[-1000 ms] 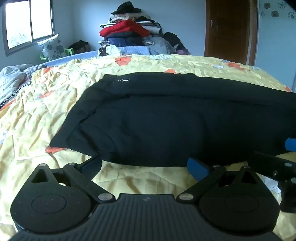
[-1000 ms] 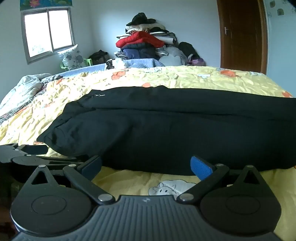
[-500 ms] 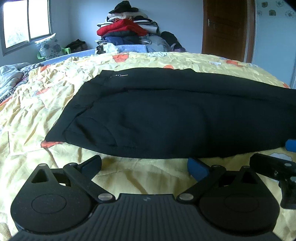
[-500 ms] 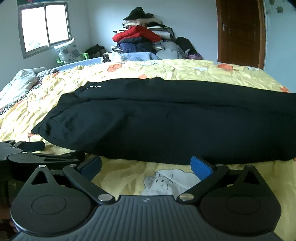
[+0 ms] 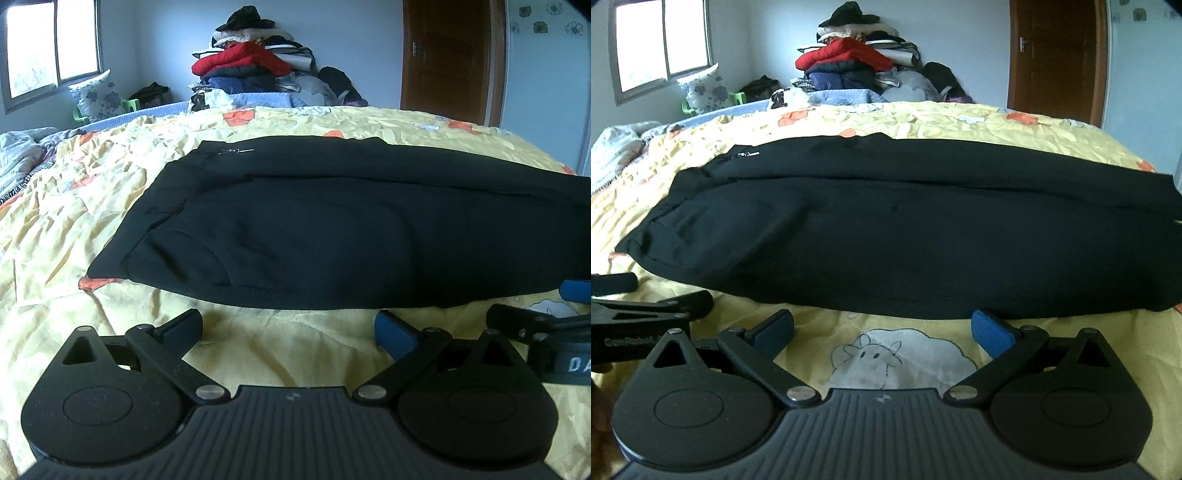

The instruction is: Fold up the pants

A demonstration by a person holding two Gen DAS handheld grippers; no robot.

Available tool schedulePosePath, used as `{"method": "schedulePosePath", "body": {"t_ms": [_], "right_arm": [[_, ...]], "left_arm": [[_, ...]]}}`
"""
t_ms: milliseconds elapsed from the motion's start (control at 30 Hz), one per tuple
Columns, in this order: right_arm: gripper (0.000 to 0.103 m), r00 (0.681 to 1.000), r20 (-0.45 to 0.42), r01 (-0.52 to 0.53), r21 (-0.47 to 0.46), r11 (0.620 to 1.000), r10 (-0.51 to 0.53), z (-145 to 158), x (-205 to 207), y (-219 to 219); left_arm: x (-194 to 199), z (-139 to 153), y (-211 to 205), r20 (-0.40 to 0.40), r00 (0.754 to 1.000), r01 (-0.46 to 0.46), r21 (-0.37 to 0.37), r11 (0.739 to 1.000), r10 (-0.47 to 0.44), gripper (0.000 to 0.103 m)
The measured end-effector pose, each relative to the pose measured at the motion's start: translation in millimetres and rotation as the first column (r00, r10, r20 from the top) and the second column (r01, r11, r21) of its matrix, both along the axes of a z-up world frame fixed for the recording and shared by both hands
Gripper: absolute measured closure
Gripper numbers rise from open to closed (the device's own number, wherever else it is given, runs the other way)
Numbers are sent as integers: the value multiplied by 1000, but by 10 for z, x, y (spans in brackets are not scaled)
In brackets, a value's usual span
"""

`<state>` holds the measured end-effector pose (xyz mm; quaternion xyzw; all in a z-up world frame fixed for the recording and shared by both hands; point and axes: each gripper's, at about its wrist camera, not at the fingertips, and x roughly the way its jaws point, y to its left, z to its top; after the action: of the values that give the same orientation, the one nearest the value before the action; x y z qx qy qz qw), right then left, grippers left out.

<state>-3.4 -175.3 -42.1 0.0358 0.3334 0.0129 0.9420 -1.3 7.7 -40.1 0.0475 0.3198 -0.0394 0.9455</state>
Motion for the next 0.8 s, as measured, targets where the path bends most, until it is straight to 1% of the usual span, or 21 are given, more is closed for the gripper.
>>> {"method": "schedulePosePath", "body": {"t_ms": [67, 100, 167, 400, 533, 667, 800], "right_arm": [[0, 1000, -6, -3, -50, 999, 3, -21, 3, 65], [0, 1000, -4, -3, -55, 999, 3, -25, -2, 71], [0, 1000, -4, -2, -39, 999, 2, -32, -10, 41], [0, 1000, -5, -4, -42, 999, 4, -36, -20, 34], [0, 1000, -4, -4, -42, 999, 4, -36, -21, 38], [0, 1000, -4, -4, -42, 999, 4, -36, -21, 41], [0, 1000, -4, -4, -42, 999, 4, -35, -22, 43]], "left_arm": [[-5, 0, -1, 0, 1000, -1, -1, 1000, 1, 0], [-8, -1, 0, 0, 1000, -2, -1, 1000, 2, 0], [-6, -2, 2, -2, 1000, -3, -4, 1000, 3, 0], [15, -15, 59, -16, 1000, -10, -35, 999, 9, 0], [-4, -14, 38, -10, 1000, -11, -25, 1000, 11, 0], [-50, -4, 42, 13, 999, -44, -12, 999, 44, 0], [-60, -2, 139, 7, 996, -86, -53, 995, 87, 0]]}}
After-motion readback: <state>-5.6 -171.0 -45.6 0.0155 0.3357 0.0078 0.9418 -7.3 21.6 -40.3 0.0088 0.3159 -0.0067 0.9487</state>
